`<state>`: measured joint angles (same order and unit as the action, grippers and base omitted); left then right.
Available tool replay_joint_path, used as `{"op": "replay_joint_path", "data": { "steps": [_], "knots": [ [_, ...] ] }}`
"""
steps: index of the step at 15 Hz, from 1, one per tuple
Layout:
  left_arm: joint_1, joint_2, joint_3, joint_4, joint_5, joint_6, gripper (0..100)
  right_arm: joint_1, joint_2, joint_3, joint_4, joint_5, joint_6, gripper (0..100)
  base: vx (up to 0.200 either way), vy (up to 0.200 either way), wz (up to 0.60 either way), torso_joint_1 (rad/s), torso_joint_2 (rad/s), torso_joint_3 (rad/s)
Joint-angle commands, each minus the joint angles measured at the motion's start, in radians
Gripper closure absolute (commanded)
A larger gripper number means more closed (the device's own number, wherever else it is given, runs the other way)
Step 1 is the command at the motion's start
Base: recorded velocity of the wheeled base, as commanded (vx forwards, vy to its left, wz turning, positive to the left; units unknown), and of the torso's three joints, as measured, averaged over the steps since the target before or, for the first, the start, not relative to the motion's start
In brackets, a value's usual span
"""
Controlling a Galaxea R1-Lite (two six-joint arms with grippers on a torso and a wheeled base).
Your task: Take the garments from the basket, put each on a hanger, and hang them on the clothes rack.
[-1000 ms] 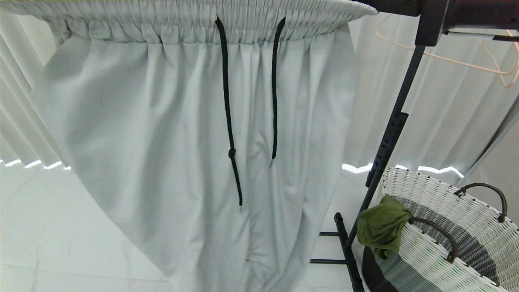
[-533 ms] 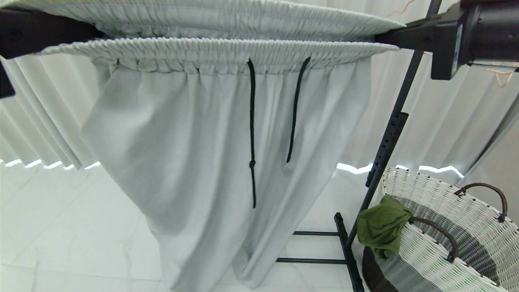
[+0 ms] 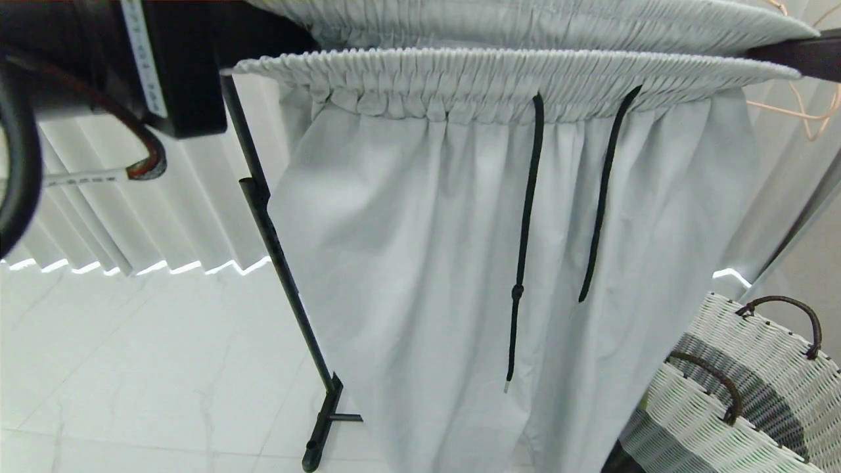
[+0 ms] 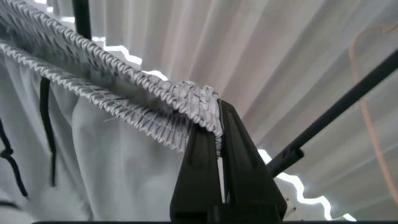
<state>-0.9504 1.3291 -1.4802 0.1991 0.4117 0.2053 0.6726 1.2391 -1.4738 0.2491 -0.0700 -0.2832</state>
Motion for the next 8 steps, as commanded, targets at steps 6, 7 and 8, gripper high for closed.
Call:
{"op": "replay_joint_path", "data": {
  "steps": [6,7,8],
  "knots": [
    [-0.025,0.079,-0.043,-0.066,0.099,-0.004,100,-0.002,-0.096,-0.003,0.065,-0.001,-0.004,100,0.000,0.000,0.00,0.000,0.00,0.000],
    [-0.045,0.090,-0.043,-0.101,0.128,-0.001,100,0.007,-0.138,-0.008,0.151,0.026,-0.004,100,0.000,0.000,0.00,0.000,0.00,0.000],
    [-0.045,0.102,-0.045,-0.109,0.134,-0.001,100,0.030,-0.168,-0.014,0.214,0.068,-0.004,100,0.000,0.000,0.00,0.000,0.00,0.000]
  ]
}}
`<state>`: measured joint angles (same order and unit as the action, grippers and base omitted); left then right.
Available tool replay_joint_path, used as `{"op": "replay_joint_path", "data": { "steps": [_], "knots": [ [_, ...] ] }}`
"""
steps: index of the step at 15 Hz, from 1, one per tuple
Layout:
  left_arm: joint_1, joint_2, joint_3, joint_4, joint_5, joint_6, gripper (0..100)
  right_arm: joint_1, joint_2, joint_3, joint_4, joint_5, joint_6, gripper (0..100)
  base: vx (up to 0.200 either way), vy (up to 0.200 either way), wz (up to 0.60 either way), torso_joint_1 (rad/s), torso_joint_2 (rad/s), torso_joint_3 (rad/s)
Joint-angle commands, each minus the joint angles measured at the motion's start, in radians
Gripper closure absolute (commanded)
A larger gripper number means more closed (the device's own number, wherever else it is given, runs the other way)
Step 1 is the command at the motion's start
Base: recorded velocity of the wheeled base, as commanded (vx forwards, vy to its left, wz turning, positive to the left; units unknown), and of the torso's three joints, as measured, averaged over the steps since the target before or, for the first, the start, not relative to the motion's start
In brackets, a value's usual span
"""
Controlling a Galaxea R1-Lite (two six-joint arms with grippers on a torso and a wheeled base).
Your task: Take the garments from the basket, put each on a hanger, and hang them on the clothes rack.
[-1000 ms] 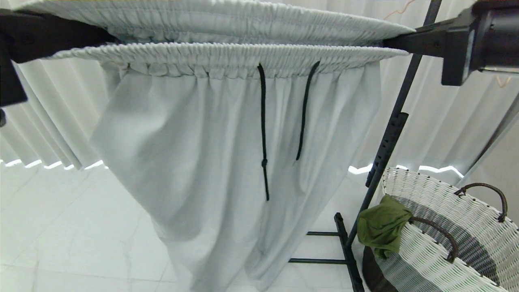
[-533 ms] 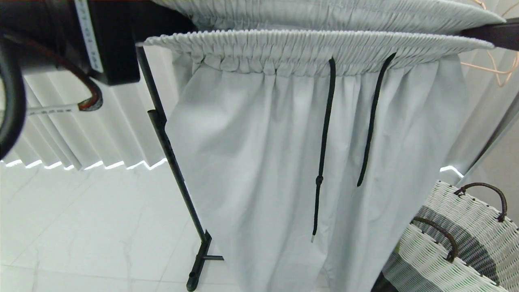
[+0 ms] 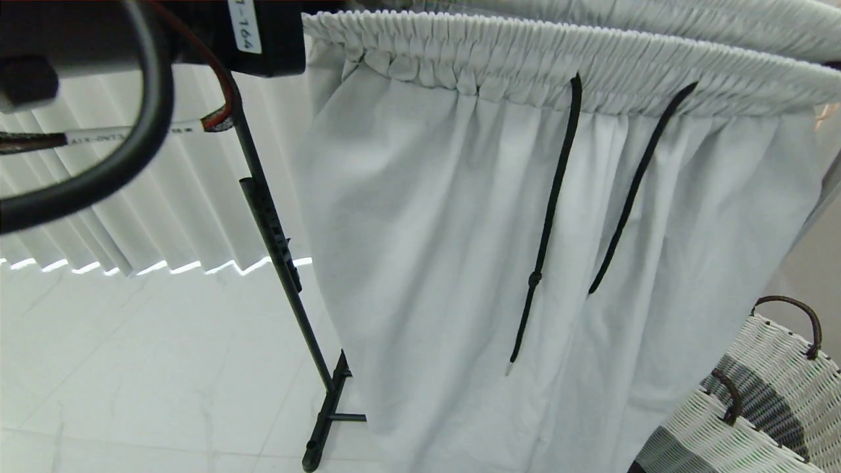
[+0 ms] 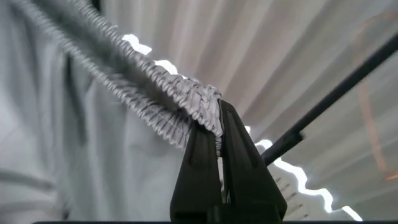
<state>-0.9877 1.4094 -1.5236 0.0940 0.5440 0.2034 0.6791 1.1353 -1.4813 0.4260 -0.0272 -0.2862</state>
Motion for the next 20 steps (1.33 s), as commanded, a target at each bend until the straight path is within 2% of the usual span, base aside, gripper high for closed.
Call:
{"op": "replay_joint_path", "data": {
  "steps": [1,2,3,4,5,7,9,10,11,13,15,16,18,20],
  "knots": [
    [-0.008,0.028,-0.004,-0.004,0.007,-0.001,100,0.037,-0.075,-0.013,0.068,0.046,-0.001,100,0.000,0.000,0.00,0.000,0.00,0.000],
    [-0.008,0.051,-0.043,-0.010,0.017,0.001,100,0.094,-0.094,-0.042,0.143,0.102,-0.001,100,0.000,0.000,0.00,0.000,0.00,0.000],
    [-0.006,0.062,-0.063,-0.010,0.019,-0.001,100,0.122,-0.098,-0.053,0.169,0.116,-0.001,100,0.000,0.000,0.00,0.000,0.00,0.000],
    [0.006,0.089,-0.107,-0.010,0.020,-0.001,100,0.203,-0.103,-0.056,0.220,0.124,-0.001,100,0.000,0.000,0.00,0.000,0.00,0.000],
    [0.014,0.095,-0.102,-0.008,0.022,-0.004,100,0.261,-0.104,-0.039,0.240,0.118,-0.002,100,0.000,0.000,0.00,0.000,0.00,0.000],
    [0.012,0.094,-0.098,0.001,0.027,-0.041,100,0.283,-0.097,-0.031,0.229,0.098,-0.002,100,0.000,0.000,0.00,0.000,0.00,0.000],
    [0.011,0.080,-0.099,0.055,0.028,-0.044,100,0.283,-0.097,-0.034,0.221,0.058,-0.004,100,0.000,0.000,0.00,0.000,0.00,0.000],
    [0.011,0.039,-0.105,0.173,0.028,-0.070,100,0.283,-0.098,-0.028,0.224,-0.023,-0.004,100,0.000,0.000,0.00,0.000,0.00,0.000],
    [0.006,0.014,-0.105,0.236,0.028,-0.110,100,0.283,-0.097,-0.025,0.223,-0.082,-0.004,100,0.000,0.000,0.00,0.000,0.00,0.000],
    [-0.043,-0.067,-0.105,0.432,0.028,-0.229,100,0.280,-0.074,-0.020,0.217,-0.200,-0.001,100,0.000,0.000,0.00,0.000,0.00,0.000],
    [-0.098,-0.127,-0.105,0.615,0.028,-0.340,100,0.241,-0.020,-0.017,0.131,-0.226,0.002,100,0.000,0.000,0.00,0.000,0.00,0.000],
    [-0.120,-0.144,-0.107,0.658,0.027,-0.369,100,0.224,0.011,-0.013,0.065,-0.226,0.002,100,0.000,0.000,0.00,0.000,0.00,0.000],
    [-0.189,-0.159,-0.105,0.674,0.027,-0.391,100,0.221,0.083,-0.011,-0.093,-0.223,0.002,100,0.000,0.000,0.00,0.000,0.00,0.000],
    [-0.307,-0.158,-0.107,0.673,0.027,-0.417,100,0.221,0.165,-0.019,-0.259,-0.214,-0.002,100,0.000,0.000,0.00,0.000,0.00,0.000]
  ]
}}
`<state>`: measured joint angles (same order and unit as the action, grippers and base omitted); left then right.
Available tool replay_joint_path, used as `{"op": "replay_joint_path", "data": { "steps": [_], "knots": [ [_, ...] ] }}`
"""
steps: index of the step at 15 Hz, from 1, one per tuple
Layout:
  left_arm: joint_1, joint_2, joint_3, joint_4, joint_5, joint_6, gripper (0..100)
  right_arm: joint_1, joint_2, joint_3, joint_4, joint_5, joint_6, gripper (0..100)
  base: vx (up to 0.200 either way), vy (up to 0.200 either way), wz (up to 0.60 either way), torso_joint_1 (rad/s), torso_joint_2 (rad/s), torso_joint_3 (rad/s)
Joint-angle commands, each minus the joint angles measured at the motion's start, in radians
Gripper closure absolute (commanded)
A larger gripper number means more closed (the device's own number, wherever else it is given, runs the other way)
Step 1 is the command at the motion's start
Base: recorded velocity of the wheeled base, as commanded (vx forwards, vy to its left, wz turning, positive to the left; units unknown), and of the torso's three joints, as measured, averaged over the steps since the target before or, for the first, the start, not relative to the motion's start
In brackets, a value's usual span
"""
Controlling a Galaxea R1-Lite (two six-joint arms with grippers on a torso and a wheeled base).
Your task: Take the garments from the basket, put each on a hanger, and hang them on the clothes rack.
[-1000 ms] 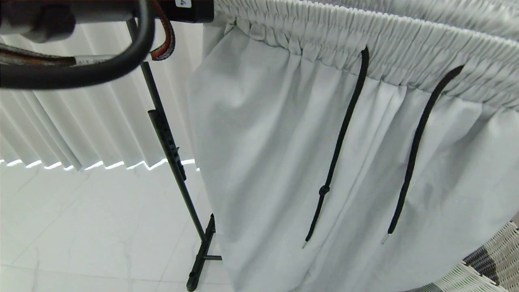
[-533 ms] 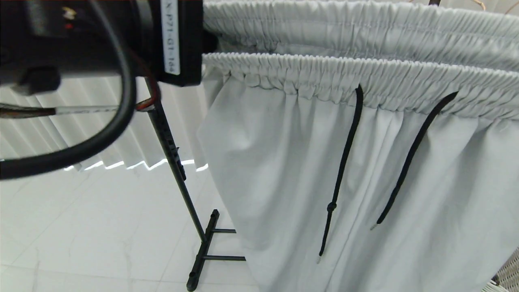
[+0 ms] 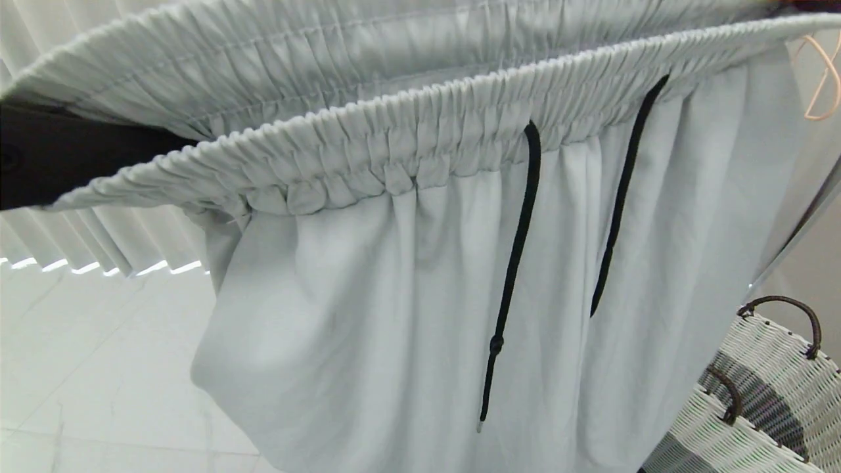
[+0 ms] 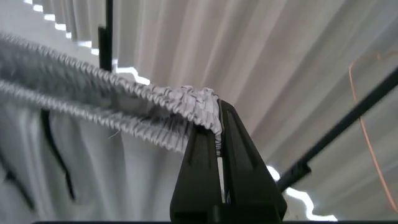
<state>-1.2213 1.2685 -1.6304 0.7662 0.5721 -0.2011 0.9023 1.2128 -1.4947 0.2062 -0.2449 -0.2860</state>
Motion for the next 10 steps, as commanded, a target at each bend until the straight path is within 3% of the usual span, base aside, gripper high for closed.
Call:
{"op": "replay_joint_path", "data": {
  "steps": [1,2,6,8,10],
  "knots": [
    [-0.113,-0.018,0.000,0.002,-0.001,-0.021,100,0.000,0.106,-0.010,-0.071,0.004,-0.002,100,0.000,0.000,0.00,0.000,0.00,0.000],
    [-0.150,-0.020,0.000,0.002,-0.001,-0.034,100,0.000,0.116,-0.010,-0.085,0.004,-0.002,100,0.000,0.000,0.00,0.000,0.00,0.000],
    [-0.155,-0.031,0.000,0.004,0.000,-0.035,100,-0.011,0.102,-0.004,-0.076,-0.007,-0.001,100,0.000,0.000,0.00,0.000,0.00,0.000],
    [-0.089,-0.001,-0.031,0.007,0.000,-0.006,100,-0.091,0.073,-0.022,-0.021,-0.007,-0.001,100,0.000,0.000,0.00,0.000,0.00,0.000],
    [0.054,0.060,-0.147,0.004,0.034,0.121,100,-0.146,0.034,-0.090,0.099,-0.007,0.001,100,0.000,0.000,0.00,0.000,0.00,0.000]
  ]
}}
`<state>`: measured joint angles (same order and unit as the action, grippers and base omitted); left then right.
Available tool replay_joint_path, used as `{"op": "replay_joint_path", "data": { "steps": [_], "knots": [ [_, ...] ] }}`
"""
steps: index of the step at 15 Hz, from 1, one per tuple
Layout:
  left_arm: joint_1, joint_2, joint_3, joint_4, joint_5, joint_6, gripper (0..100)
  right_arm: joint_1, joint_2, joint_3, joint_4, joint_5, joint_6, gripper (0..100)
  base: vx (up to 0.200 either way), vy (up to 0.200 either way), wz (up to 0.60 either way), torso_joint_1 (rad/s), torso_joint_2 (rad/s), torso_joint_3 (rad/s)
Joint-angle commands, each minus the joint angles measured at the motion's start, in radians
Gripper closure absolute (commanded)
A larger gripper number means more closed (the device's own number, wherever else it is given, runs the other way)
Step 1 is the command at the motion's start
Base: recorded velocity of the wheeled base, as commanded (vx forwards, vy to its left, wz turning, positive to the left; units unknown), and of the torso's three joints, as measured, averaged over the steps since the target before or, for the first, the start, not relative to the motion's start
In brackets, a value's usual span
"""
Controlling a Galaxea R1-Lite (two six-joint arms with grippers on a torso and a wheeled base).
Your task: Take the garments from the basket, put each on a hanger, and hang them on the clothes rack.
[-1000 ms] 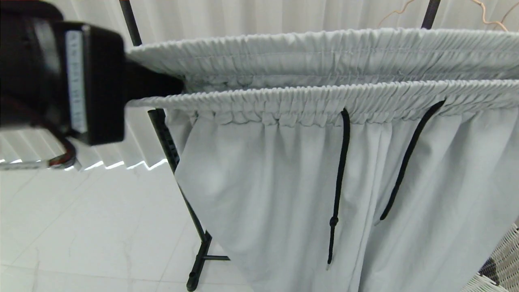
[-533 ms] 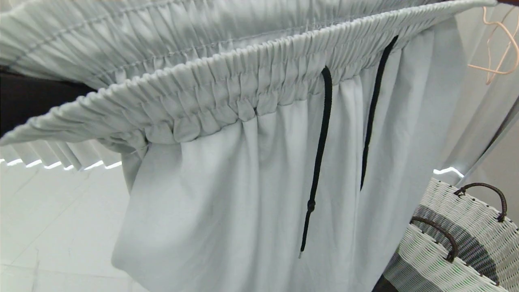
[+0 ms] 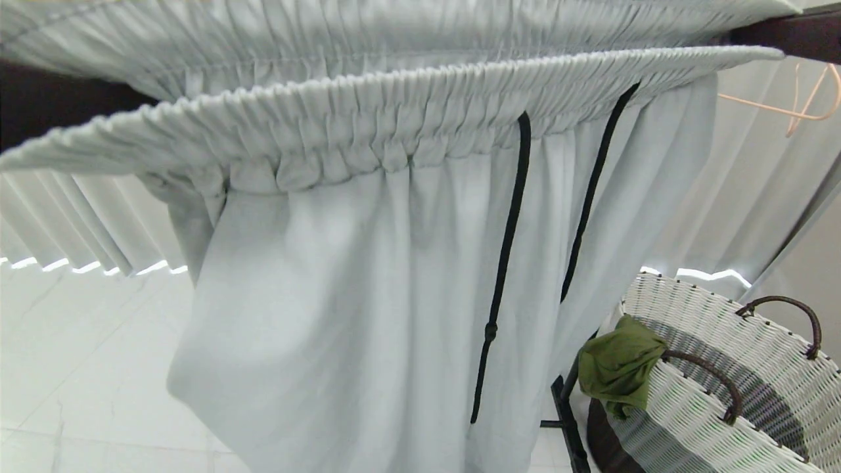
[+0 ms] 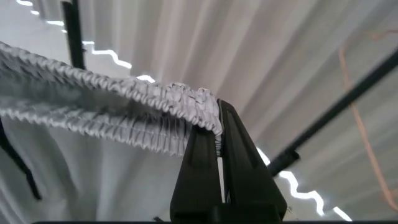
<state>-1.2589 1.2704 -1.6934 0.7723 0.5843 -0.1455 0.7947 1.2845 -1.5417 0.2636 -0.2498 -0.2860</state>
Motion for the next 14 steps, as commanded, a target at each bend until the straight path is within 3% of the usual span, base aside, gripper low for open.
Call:
{"op": "replay_joint_path", "data": {
  "steps": [1,3,5,8,14],
  "knots": [
    [0.116,0.081,-0.143,-0.002,0.031,0.124,100,-0.049,-0.056,-0.063,0.098,-0.002,0.004,100,0.000,0.000,0.00,0.000,0.00,0.000],
    [0.161,0.155,-0.253,-0.004,0.032,0.135,100,-0.051,-0.123,-0.040,0.217,0.001,0.036,100,0.000,0.000,0.00,0.000,0.00,0.000],
    [0.165,0.190,-0.246,-0.004,0.046,0.064,100,-0.040,-0.162,0.034,0.226,0.003,0.048,100,0.000,0.000,0.00,0.000,0.00,0.000],
    [0.164,0.204,-0.246,-0.004,0.108,0.057,100,-0.022,-0.160,0.038,0.226,0.003,0.048,100,0.000,0.000,0.00,0.000,0.00,0.000],
    [0.164,0.202,-0.246,-0.004,0.112,0.057,100,-0.020,-0.148,0.049,0.226,0.004,0.050,100,0.000,0.000,0.00,0.000,0.00,0.000]
  ]
}}
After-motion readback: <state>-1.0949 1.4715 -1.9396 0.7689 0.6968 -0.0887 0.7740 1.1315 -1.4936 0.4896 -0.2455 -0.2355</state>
